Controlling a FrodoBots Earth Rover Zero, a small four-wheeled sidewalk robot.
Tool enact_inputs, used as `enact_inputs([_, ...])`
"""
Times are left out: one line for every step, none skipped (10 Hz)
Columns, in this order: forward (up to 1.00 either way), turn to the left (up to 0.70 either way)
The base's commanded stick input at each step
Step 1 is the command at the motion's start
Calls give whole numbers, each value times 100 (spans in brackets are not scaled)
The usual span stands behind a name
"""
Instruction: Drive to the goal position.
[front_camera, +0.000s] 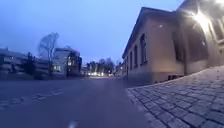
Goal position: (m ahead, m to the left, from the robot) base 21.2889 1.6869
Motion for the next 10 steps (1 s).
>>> enact_inputs([50, 0])
enact_inputs([50, 0])
enact_inputs([50, 0])
enact_inputs([50, -12])
enact_inputs([50, -37])
enact_inputs([50, -35])
enact_inputs([50, -4])
enact_inputs([50, 0])
enact_inputs([50, 0])
enact_inputs([50, 0])
